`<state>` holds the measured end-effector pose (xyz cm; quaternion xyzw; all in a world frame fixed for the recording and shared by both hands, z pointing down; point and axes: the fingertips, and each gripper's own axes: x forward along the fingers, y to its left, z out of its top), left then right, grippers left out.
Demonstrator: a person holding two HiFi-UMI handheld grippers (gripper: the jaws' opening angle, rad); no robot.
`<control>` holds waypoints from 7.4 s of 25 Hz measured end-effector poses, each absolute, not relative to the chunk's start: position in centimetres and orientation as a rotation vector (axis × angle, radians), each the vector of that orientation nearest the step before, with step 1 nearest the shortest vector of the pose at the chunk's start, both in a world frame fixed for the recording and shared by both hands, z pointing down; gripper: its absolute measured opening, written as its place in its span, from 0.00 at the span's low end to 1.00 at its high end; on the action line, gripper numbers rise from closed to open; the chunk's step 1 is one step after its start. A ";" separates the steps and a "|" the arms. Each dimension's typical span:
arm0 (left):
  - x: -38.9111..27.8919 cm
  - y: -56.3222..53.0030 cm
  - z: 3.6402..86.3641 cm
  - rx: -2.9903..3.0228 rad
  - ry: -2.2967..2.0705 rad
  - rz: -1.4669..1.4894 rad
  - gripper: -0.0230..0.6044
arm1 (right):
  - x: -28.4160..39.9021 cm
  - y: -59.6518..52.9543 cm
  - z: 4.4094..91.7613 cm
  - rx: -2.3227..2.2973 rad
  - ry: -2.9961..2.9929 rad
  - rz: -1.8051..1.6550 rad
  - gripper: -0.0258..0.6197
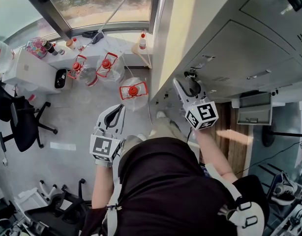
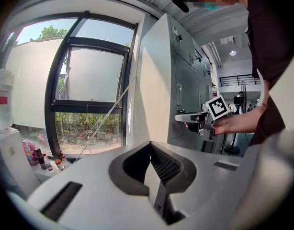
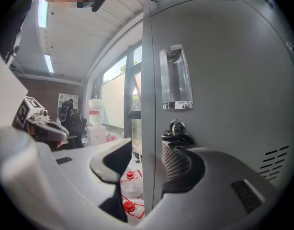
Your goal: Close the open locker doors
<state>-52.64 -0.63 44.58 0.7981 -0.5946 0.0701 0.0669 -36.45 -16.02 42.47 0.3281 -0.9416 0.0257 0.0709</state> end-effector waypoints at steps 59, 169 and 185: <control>-3.0 0.4 44.8 2.944 -0.761 0.382 0.05 | 13.2 6.7 44.7 1.846 -2.445 0.327 0.14; 11.2 -22.3 50.8 2.717 -0.909 0.651 0.05 | 30.0 -23.1 60.3 1.416 -2.341 0.577 0.30; 8.3 -20.5 51.3 2.539 -1.235 0.616 0.05 | 24.6 -27.6 59.9 1.117 -2.526 0.451 0.28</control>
